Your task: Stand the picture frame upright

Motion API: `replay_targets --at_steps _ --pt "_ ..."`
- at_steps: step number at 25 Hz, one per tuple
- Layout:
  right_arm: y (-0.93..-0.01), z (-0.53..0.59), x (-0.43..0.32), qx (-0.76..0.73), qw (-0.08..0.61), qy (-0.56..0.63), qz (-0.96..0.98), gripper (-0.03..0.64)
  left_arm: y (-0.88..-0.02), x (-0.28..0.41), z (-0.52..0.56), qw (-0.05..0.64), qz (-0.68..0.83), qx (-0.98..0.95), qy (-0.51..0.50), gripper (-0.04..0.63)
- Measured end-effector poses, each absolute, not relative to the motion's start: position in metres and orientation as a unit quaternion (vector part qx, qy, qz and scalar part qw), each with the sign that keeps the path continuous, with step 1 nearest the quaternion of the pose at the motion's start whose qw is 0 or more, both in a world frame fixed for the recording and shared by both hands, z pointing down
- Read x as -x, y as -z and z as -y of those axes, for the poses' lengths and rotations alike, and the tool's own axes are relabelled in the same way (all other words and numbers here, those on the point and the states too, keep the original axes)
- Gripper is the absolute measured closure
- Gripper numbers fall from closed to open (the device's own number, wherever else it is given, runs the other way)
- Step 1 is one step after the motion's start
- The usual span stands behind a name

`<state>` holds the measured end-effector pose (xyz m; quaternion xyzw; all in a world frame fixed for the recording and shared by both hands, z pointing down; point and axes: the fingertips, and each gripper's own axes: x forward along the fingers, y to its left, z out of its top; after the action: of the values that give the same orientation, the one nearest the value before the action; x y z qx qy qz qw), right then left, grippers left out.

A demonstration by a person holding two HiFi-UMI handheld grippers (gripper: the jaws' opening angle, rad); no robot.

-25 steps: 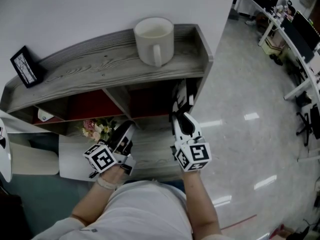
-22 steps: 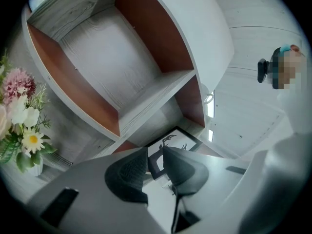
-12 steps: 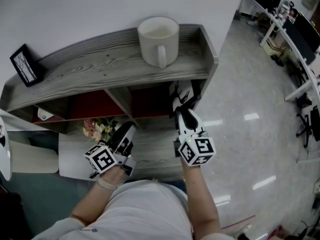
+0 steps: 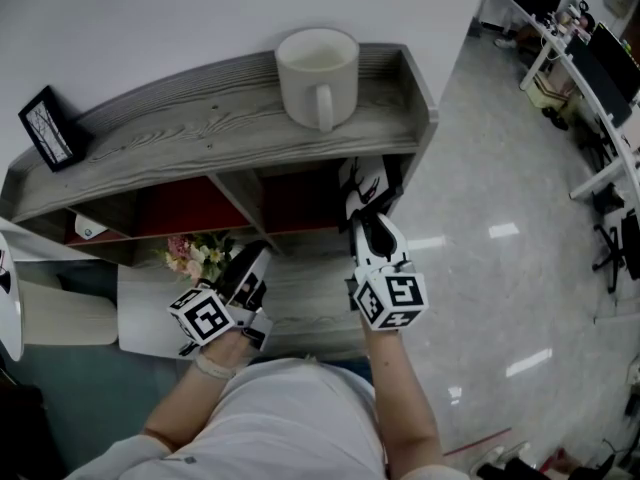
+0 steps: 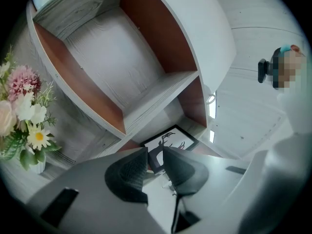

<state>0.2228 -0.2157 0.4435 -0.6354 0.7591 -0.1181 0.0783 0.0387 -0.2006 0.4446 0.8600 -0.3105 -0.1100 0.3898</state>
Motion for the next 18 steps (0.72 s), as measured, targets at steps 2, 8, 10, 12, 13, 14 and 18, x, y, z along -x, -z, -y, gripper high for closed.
replay_targets --at_steps 2,8,10,12,13,14,18 --pt "-0.443 0.215 -0.223 0.637 0.079 0.121 -0.757 0.541 -0.444 -0.038 0.200 0.390 0.310 -0.860 0.110 0.492" --pt "-0.436 0.208 -0.222 0.641 0.082 0.119 -0.754 0.525 -0.445 -0.036 0.198 0.392 0.308 -0.860 0.108 0.492" --pt "-0.435 0.204 -0.222 0.644 0.083 0.118 -0.752 0.515 -0.445 -0.035 0.197 0.392 0.306 -0.861 0.108 0.492" --pt "-0.434 0.198 -0.222 0.647 0.086 0.116 -0.748 0.513 -0.445 -0.033 0.196 0.389 0.304 -0.863 0.105 0.492" --pt "-0.433 0.195 -0.222 0.649 0.087 0.115 -0.747 0.514 -0.445 -0.032 0.195 0.385 0.304 -0.865 0.102 0.492" --pt "-0.433 0.191 -0.220 0.650 0.087 0.114 -0.747 0.514 -0.445 -0.031 0.194 0.379 0.304 -0.869 0.097 0.492" --pt "-0.433 0.176 -0.207 0.650 0.070 0.107 -0.749 0.514 -0.441 -0.028 0.190 0.332 0.303 -0.891 0.069 0.492"
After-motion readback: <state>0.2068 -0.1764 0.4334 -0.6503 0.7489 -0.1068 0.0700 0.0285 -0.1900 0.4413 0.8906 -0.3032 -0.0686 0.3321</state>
